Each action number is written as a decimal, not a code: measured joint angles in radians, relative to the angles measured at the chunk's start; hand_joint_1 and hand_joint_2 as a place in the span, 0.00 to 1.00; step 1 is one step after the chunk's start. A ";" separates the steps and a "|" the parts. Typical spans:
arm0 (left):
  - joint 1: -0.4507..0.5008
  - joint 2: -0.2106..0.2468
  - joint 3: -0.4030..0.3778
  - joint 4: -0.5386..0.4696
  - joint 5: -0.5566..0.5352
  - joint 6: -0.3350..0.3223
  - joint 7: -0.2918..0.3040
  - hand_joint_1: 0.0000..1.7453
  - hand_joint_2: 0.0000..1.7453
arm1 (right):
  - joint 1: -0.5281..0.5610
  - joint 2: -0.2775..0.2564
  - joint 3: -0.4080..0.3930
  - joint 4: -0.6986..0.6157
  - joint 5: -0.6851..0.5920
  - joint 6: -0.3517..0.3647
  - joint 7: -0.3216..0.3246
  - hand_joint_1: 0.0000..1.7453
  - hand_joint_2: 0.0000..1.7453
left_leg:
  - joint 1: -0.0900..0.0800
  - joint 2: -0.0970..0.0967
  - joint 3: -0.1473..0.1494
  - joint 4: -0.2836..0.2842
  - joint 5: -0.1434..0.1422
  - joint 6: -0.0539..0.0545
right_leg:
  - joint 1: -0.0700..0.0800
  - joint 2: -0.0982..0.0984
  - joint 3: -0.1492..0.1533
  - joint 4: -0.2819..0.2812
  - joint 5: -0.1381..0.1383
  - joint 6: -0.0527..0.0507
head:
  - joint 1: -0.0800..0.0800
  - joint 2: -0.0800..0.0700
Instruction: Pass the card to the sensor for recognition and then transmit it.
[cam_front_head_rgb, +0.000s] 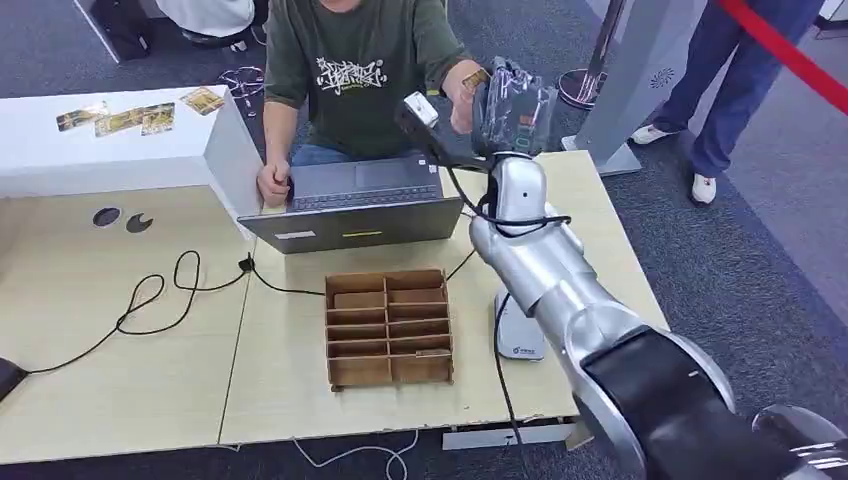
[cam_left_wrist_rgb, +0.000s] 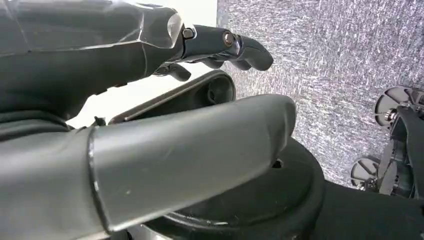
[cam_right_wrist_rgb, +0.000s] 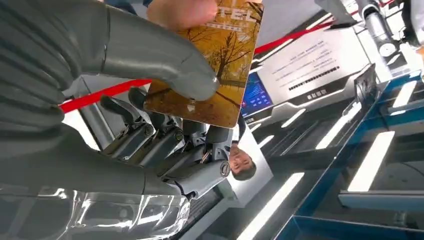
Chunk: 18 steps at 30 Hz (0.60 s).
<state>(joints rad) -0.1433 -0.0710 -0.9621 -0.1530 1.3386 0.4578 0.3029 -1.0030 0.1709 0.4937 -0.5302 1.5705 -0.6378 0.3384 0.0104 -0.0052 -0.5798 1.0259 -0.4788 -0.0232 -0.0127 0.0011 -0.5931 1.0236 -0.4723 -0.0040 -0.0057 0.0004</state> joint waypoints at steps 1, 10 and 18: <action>0.000 0.000 -0.001 0.000 0.000 0.000 0.000 0.00 0.00 | -0.009 0.001 0.005 0.014 0.000 0.001 0.005 1.00 1.00 | 0.000 0.000 0.000 0.000 0.000 0.000 | 0.000 0.000 0.000 0.000 0.000 0.000 | 0.000 0.000; -0.004 -0.002 -0.012 0.000 0.000 0.000 0.002 0.00 0.00 | -0.041 0.001 0.025 0.088 0.000 0.006 0.020 1.00 1.00 | 0.000 0.000 0.000 0.000 0.000 0.000 | 0.000 0.000 0.000 0.000 0.000 0.000 | 0.000 0.000; -0.004 -0.002 -0.016 0.000 0.000 0.000 0.006 0.00 0.00 | -0.044 0.001 0.029 0.120 0.000 0.008 0.022 1.00 1.00 | 0.000 0.000 0.000 0.000 0.000 0.000 | 0.000 0.000 0.000 0.000 0.000 0.000 | 0.000 0.000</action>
<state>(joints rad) -0.1472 -0.0729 -0.9777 -0.1530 1.3386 0.4582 0.3086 -1.0470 0.1720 0.5230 -0.4105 1.5705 -0.6298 0.3609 0.0104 -0.0055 -0.5798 1.0260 -0.4788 -0.0232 -0.0127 0.0009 -0.5931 1.0236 -0.4724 -0.0039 -0.0057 0.0004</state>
